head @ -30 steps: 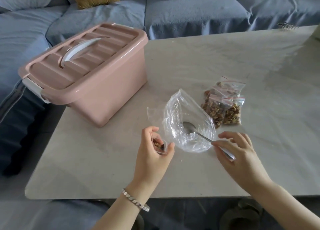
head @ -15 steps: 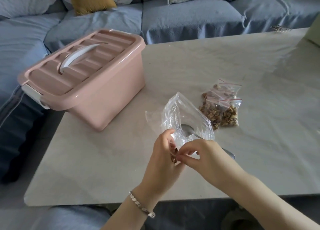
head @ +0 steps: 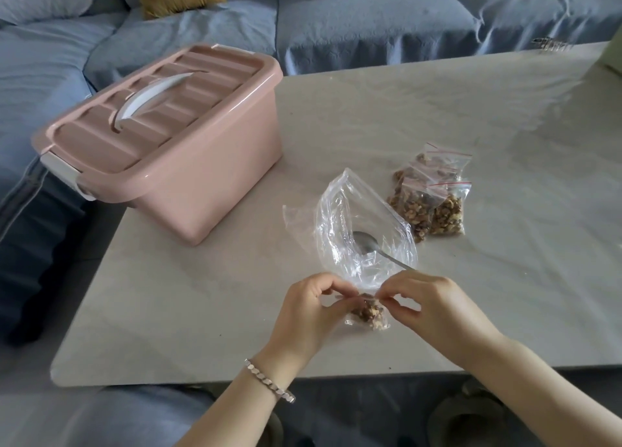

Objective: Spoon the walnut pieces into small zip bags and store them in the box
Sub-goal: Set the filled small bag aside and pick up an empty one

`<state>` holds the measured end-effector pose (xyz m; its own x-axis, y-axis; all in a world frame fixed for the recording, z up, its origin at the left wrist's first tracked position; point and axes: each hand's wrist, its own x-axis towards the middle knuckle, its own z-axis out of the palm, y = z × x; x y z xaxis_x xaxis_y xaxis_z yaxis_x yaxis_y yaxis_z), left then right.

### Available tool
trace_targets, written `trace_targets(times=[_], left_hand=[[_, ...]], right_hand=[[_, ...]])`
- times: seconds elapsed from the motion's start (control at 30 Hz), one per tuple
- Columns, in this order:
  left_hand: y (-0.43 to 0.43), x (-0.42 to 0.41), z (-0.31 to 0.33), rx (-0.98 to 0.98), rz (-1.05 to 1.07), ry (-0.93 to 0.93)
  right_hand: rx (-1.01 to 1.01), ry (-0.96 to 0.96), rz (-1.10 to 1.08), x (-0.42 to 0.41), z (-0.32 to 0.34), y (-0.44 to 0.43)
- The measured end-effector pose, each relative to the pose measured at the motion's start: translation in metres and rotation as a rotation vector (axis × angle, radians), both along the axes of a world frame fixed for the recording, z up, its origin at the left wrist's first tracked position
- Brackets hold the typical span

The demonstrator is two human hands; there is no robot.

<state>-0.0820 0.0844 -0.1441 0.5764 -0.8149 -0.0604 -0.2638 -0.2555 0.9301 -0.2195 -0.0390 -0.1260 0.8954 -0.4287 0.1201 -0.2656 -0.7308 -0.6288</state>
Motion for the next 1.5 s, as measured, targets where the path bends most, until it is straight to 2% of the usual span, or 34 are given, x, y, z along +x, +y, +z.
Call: trace_targets(times=[0.13,0.2,0.3,0.5,0.77,0.93,1.1,1.4,1.5], left_hand=[[-0.003,-0.003,0.000,0.017,-0.113,-0.042],[-0.006,-0.005,-0.001,0.040,-0.141,-0.045],[-0.010,-0.007,-0.002,0.020,-0.078,0.051],[-0.012,-0.010,0.004,-0.017,-0.016,0.055],[-0.008,-0.006,0.020,-0.051,-0.026,0.146],[-0.006,-0.005,0.026,-0.068,-0.047,0.166],[-0.006,-0.004,0.034,-0.090,-0.120,0.037],[-0.008,0.000,0.044,-0.074,-0.193,-0.250],[-0.008,0.000,0.045,-0.093,-0.185,-0.267]], right_hand=[[0.263,-0.090,-0.167,0.000,0.000,0.005],[0.332,-0.108,-0.215,0.000,-0.002,0.006],[0.456,-0.149,-0.307,-0.001,-0.006,0.007],[0.645,-0.119,-0.327,0.001,-0.005,0.006],[0.583,-0.099,-0.327,0.006,0.007,0.006],[0.492,-0.153,-0.307,0.008,0.008,0.007],[0.269,-0.208,-0.178,0.006,0.012,0.008],[0.140,-0.289,-0.115,0.002,0.016,0.011],[0.110,-0.334,-0.130,0.002,0.018,0.013]])
